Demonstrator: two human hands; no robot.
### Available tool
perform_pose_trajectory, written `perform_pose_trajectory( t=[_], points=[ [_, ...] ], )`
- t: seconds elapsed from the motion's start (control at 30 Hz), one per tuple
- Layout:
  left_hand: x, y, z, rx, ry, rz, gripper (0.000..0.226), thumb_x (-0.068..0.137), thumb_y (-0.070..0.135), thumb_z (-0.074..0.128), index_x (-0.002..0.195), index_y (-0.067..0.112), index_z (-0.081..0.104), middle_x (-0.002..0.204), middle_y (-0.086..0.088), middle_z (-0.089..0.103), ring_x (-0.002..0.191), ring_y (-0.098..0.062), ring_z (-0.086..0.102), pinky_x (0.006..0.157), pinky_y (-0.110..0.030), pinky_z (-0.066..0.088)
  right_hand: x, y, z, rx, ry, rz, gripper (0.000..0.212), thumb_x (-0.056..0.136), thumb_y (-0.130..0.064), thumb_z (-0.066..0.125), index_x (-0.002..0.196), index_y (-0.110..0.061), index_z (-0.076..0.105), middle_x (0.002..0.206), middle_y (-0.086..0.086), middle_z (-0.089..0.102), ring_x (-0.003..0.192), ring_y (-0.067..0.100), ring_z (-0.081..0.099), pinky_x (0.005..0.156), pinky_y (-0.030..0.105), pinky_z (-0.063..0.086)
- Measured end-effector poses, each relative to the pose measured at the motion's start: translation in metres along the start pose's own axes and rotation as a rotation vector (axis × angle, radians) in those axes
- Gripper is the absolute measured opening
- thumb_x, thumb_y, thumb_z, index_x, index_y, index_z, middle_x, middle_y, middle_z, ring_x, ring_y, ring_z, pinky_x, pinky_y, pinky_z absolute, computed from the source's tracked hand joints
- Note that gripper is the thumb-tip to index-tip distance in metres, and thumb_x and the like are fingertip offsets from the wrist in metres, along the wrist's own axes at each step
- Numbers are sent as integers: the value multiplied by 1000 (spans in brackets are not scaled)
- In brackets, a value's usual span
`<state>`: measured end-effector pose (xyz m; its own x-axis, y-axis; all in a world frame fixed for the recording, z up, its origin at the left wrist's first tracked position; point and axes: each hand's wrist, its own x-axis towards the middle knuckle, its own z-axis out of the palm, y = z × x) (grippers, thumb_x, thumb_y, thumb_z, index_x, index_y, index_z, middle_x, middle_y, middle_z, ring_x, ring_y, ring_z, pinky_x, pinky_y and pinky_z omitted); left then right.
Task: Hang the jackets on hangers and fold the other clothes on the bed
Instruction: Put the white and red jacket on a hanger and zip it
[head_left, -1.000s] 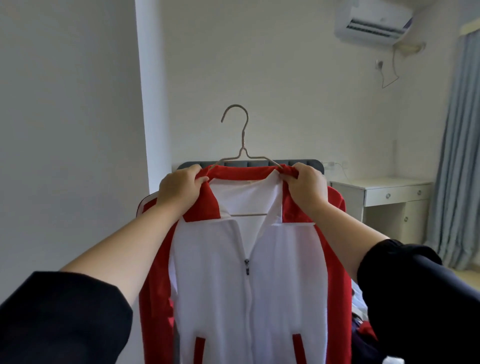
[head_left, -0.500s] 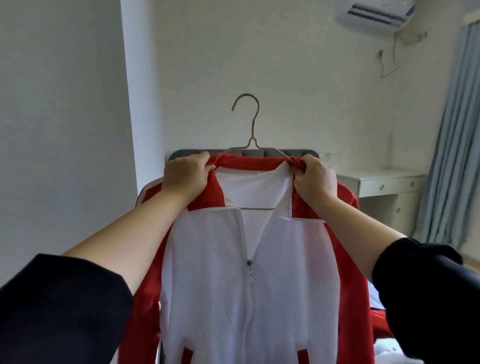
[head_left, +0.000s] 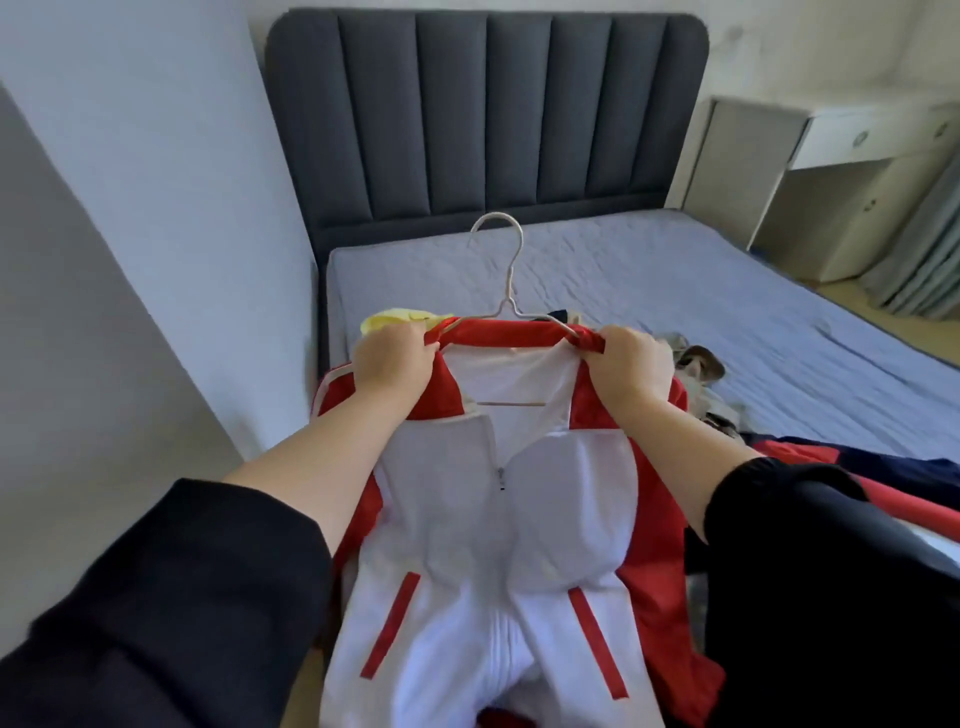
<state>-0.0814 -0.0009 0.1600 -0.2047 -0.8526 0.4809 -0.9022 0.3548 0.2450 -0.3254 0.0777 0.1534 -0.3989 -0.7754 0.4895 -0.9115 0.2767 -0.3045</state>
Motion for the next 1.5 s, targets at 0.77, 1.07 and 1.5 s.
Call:
perform_pose_trajectory(
  t=[0.77,1.07,1.5],
  points=[
    [-113,-74,235,-309,-702,-82,49,86,18,59,134,8,51,151,-16,30,138,-28,31,111,-31,24,-82,-14,244,-15,-1003,168,33,87,-35,60,65,-15,46,71,2,52,73,26,55,61,29,44],
    [-127,-40,228,-179,-547,68,43,81,53,62,74,10,63,78,-8,65,79,-30,59,68,-35,38,-57,-5,223,714,-1025,778,23,88,-7,59,65,-7,63,47,2,56,39,13,44,41,20,34],
    [-135,-23,264,-188,-834,-183,29,98,32,42,102,9,59,109,-11,63,104,-32,58,85,-35,43,-17,-40,206,1027,-762,969,30,96,-8,42,69,-14,52,57,-2,43,40,7,32,37,16,26]
  ],
)
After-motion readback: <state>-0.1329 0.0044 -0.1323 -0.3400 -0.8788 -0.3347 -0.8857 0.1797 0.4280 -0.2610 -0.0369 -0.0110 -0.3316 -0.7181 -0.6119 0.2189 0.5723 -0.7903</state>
